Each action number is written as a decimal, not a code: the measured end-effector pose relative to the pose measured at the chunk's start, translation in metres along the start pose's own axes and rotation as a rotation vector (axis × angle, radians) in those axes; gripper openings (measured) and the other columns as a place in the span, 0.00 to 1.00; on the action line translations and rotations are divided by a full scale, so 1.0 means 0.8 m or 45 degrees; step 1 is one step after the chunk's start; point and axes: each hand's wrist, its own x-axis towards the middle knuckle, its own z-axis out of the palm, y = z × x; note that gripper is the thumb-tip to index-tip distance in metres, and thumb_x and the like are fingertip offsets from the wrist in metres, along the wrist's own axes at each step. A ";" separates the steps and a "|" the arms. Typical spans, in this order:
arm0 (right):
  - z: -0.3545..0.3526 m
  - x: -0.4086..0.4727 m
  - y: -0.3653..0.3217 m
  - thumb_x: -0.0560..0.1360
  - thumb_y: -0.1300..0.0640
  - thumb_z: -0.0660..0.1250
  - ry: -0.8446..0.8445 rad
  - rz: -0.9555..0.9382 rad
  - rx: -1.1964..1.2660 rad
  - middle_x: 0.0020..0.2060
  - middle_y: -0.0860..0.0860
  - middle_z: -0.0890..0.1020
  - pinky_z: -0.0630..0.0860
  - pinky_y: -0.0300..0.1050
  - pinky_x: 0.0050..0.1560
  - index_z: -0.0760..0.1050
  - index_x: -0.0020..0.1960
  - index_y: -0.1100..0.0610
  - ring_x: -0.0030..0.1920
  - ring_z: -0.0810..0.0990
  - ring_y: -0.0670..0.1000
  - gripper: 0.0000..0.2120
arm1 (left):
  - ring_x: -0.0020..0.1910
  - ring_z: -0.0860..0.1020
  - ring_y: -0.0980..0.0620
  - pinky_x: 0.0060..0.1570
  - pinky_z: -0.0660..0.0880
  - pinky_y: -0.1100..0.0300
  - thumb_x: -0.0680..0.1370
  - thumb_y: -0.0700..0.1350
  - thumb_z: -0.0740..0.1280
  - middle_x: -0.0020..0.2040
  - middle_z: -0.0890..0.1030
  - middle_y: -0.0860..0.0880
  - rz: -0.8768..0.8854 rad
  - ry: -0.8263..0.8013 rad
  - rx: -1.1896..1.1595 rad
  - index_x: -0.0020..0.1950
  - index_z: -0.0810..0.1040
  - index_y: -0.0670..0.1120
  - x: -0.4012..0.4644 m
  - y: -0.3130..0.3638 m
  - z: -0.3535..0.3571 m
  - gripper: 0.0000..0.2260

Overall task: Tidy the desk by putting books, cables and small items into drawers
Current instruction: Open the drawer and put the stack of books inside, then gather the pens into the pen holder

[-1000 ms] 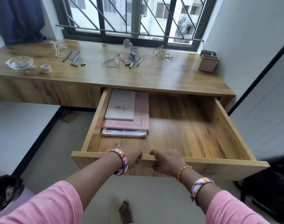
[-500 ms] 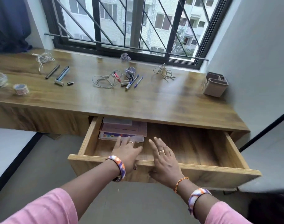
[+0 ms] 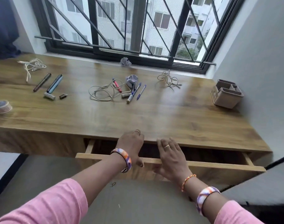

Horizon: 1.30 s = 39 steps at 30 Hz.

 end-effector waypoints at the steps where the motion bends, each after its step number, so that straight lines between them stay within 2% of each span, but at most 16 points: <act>1: 0.000 0.005 0.000 0.42 0.34 0.75 0.007 0.017 0.003 0.47 0.55 0.80 0.74 0.48 0.57 0.70 0.59 0.63 0.47 0.80 0.55 0.53 | 0.59 0.71 0.47 0.55 0.70 0.57 0.64 0.59 0.75 0.60 0.71 0.47 -0.006 0.005 -0.015 0.60 0.69 0.44 0.003 -0.001 0.000 0.32; 4: -0.003 0.016 -0.004 0.40 0.40 0.79 0.033 0.053 0.018 0.42 0.54 0.80 0.77 0.43 0.38 0.68 0.52 0.60 0.39 0.80 0.54 0.47 | 0.59 0.71 0.49 0.49 0.72 0.56 0.69 0.56 0.72 0.59 0.72 0.49 -0.016 0.074 -0.010 0.59 0.70 0.46 0.009 -0.002 0.000 0.25; 7: -0.004 0.029 -0.001 0.42 0.50 0.81 0.143 0.055 0.011 0.40 0.54 0.81 0.74 0.43 0.32 0.69 0.45 0.57 0.35 0.79 0.55 0.37 | 0.54 0.75 0.49 0.41 0.74 0.57 0.68 0.54 0.73 0.53 0.76 0.49 -0.017 0.213 0.014 0.54 0.74 0.46 0.018 -0.001 0.003 0.20; 9: -0.003 0.041 0.005 0.45 0.55 0.81 0.209 0.043 0.030 0.38 0.53 0.80 0.73 0.43 0.30 0.71 0.42 0.56 0.34 0.79 0.55 0.30 | 0.38 0.80 0.50 0.26 0.73 0.61 0.52 0.52 0.81 0.37 0.79 0.50 0.020 0.268 0.057 0.38 0.78 0.47 0.025 -0.001 0.006 0.21; 11: 0.000 0.049 0.010 0.47 0.57 0.80 0.233 0.016 0.039 0.36 0.53 0.80 0.72 0.42 0.28 0.71 0.41 0.56 0.33 0.79 0.55 0.27 | 0.27 0.77 0.51 0.20 0.67 0.65 0.41 0.48 0.81 0.27 0.76 0.51 0.037 0.352 0.123 0.28 0.75 0.48 0.031 -0.002 0.012 0.22; 16: 0.000 0.055 0.018 0.47 0.56 0.80 0.210 -0.078 0.115 0.32 0.51 0.79 0.69 0.40 0.25 0.75 0.34 0.55 0.31 0.78 0.54 0.20 | 0.27 0.77 0.49 0.19 0.68 0.64 0.41 0.46 0.80 0.28 0.75 0.50 0.108 0.329 0.071 0.29 0.74 0.48 0.041 -0.006 0.022 0.22; 17: -0.005 0.056 0.019 0.46 0.54 0.80 0.182 -0.102 0.152 0.31 0.50 0.78 0.68 0.39 0.23 0.74 0.32 0.54 0.30 0.78 0.53 0.20 | 0.29 0.78 0.49 0.20 0.68 0.64 0.44 0.47 0.81 0.30 0.77 0.49 0.147 0.278 0.050 0.31 0.75 0.47 0.043 -0.006 0.014 0.22; 19: -0.013 0.070 0.033 0.47 0.49 0.78 0.102 -0.185 0.239 0.28 0.47 0.75 0.63 0.38 0.22 0.71 0.29 0.53 0.28 0.76 0.51 0.20 | 0.43 0.79 0.47 0.31 0.69 0.60 0.60 0.54 0.78 0.43 0.79 0.48 0.143 0.095 0.036 0.42 0.77 0.46 0.059 -0.012 -0.009 0.19; 20: -0.017 0.078 0.041 0.51 0.47 0.77 0.057 -0.238 0.323 0.27 0.46 0.74 0.61 0.38 0.22 0.69 0.29 0.53 0.28 0.76 0.50 0.18 | 0.48 0.78 0.47 0.36 0.67 0.59 0.66 0.58 0.73 0.47 0.78 0.49 0.110 -0.015 0.015 0.46 0.77 0.46 0.070 -0.019 -0.018 0.18; 22: -0.018 0.102 0.065 0.63 0.45 0.70 -0.074 -0.307 0.620 0.27 0.45 0.71 0.63 0.39 0.27 0.69 0.30 0.53 0.29 0.73 0.50 0.15 | 0.46 0.76 0.50 0.39 0.69 0.59 0.68 0.62 0.70 0.44 0.77 0.51 -0.025 -0.174 -0.283 0.44 0.78 0.48 0.095 -0.033 -0.037 0.17; 25: -0.019 0.151 0.094 0.73 0.47 0.66 -0.192 -0.291 0.752 0.30 0.46 0.74 0.67 0.43 0.35 0.76 0.37 0.53 0.33 0.72 0.50 0.11 | 0.46 0.77 0.52 0.42 0.72 0.60 0.72 0.60 0.67 0.43 0.78 0.54 -0.239 0.107 -0.408 0.47 0.78 0.51 0.141 -0.061 -0.050 0.14; 27: -0.013 0.191 0.111 0.74 0.51 0.65 -0.164 -0.267 0.717 0.41 0.48 0.81 0.70 0.43 0.41 0.79 0.48 0.52 0.42 0.77 0.51 0.07 | 0.50 0.77 0.50 0.47 0.73 0.58 0.75 0.56 0.65 0.49 0.79 0.52 -0.363 0.309 -0.378 0.52 0.78 0.52 0.177 -0.075 -0.055 0.11; 28: -0.010 0.213 0.118 0.75 0.54 0.64 -0.152 -0.278 0.694 0.48 0.49 0.81 0.72 0.43 0.45 0.78 0.54 0.51 0.49 0.78 0.52 0.09 | 0.53 0.77 0.48 0.50 0.73 0.56 0.76 0.53 0.64 0.52 0.79 0.50 -0.421 0.358 -0.336 0.54 0.77 0.52 0.195 -0.080 -0.059 0.10; 32: 0.004 0.295 0.133 0.75 0.66 0.58 -0.142 -0.440 0.482 0.68 0.52 0.70 0.72 0.51 0.58 0.67 0.68 0.56 0.65 0.70 0.55 0.22 | 0.57 0.75 0.45 0.50 0.74 0.53 0.77 0.45 0.61 0.56 0.76 0.46 -0.619 0.285 -0.088 0.57 0.76 0.49 0.257 -0.095 -0.061 0.10; 36: 0.017 0.341 0.127 0.75 0.67 0.53 -0.151 -0.610 0.272 0.72 0.57 0.63 0.67 0.53 0.64 0.60 0.72 0.60 0.71 0.62 0.57 0.25 | 0.59 0.75 0.45 0.50 0.74 0.54 0.76 0.44 0.61 0.58 0.76 0.45 -0.724 0.155 0.108 0.59 0.75 0.45 0.297 -0.100 -0.049 0.13; 39: 0.031 0.355 0.132 0.77 0.64 0.53 -0.118 -0.674 0.213 0.65 0.56 0.70 0.69 0.52 0.60 0.65 0.68 0.58 0.67 0.68 0.58 0.20 | 0.59 0.75 0.46 0.50 0.74 0.55 0.76 0.48 0.63 0.57 0.77 0.45 -0.760 0.128 0.161 0.59 0.76 0.46 0.312 -0.102 -0.041 0.13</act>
